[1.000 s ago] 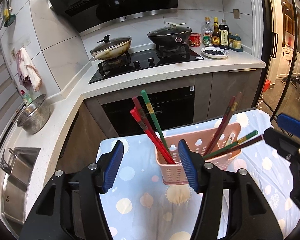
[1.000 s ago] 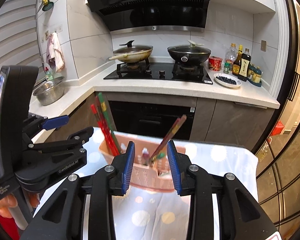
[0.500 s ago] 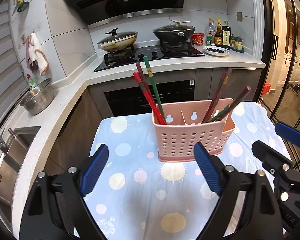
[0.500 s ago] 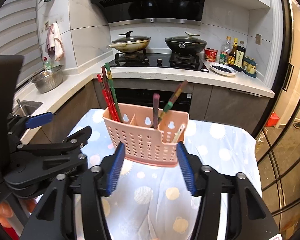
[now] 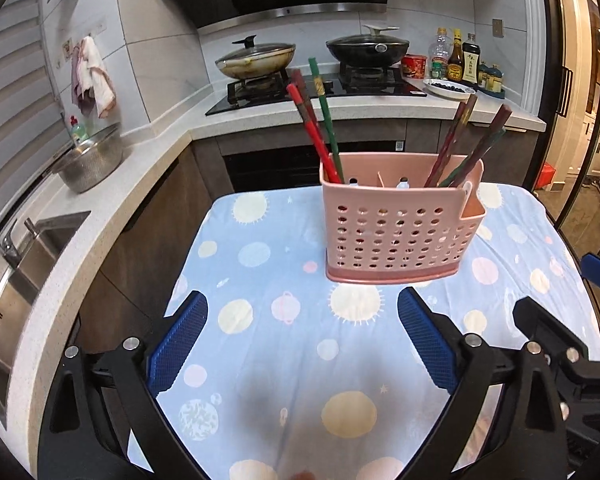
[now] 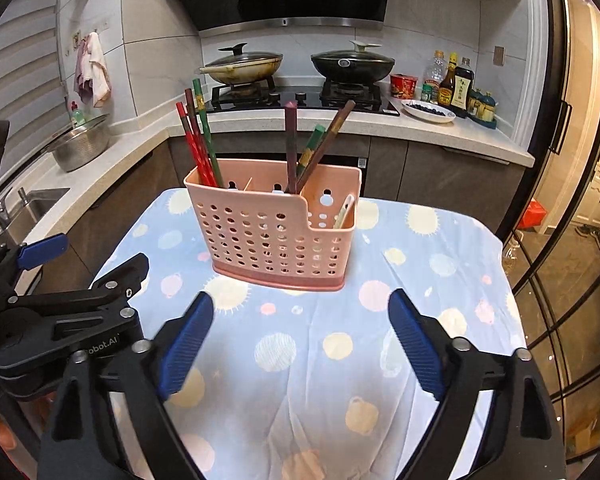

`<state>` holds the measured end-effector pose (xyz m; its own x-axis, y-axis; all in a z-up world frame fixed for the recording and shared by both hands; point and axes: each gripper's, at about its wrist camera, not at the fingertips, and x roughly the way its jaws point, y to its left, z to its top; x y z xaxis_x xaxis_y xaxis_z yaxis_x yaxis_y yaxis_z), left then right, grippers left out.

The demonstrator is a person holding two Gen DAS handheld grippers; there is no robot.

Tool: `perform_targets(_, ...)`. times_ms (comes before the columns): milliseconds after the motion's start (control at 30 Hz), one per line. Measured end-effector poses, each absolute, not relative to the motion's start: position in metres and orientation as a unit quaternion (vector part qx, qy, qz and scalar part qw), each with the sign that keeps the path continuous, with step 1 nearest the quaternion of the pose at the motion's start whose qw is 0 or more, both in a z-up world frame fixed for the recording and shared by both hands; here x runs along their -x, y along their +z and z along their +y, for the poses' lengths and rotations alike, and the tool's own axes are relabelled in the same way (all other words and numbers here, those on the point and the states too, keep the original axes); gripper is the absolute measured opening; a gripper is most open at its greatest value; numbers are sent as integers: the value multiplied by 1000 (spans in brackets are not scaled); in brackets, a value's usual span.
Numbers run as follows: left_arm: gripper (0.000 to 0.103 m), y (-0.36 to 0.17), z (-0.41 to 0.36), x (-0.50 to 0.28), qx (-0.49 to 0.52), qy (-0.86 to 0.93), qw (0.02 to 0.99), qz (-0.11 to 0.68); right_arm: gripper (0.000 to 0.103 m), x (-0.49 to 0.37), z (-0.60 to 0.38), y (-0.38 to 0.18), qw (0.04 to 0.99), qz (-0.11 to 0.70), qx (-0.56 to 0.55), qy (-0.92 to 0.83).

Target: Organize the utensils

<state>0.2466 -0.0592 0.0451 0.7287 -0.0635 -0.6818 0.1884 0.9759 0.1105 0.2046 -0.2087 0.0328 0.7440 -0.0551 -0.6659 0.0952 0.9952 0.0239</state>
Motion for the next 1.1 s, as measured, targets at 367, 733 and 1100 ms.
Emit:
perform_targets(367, 94, 34, -54, -241, -72, -73, 922, 373, 97, -197, -211, 23, 934, 354, -29, -41)
perform_targets(733, 94, 30, -56, -239, -69, -56, 920, 382, 97, -193, -211, 24, 934, 353, -30, -43)
perform_targets(1100, 94, 29, -51, -236, -63, -43, 923, 376, 97, -190, -212, 19, 932, 359, -30, -49)
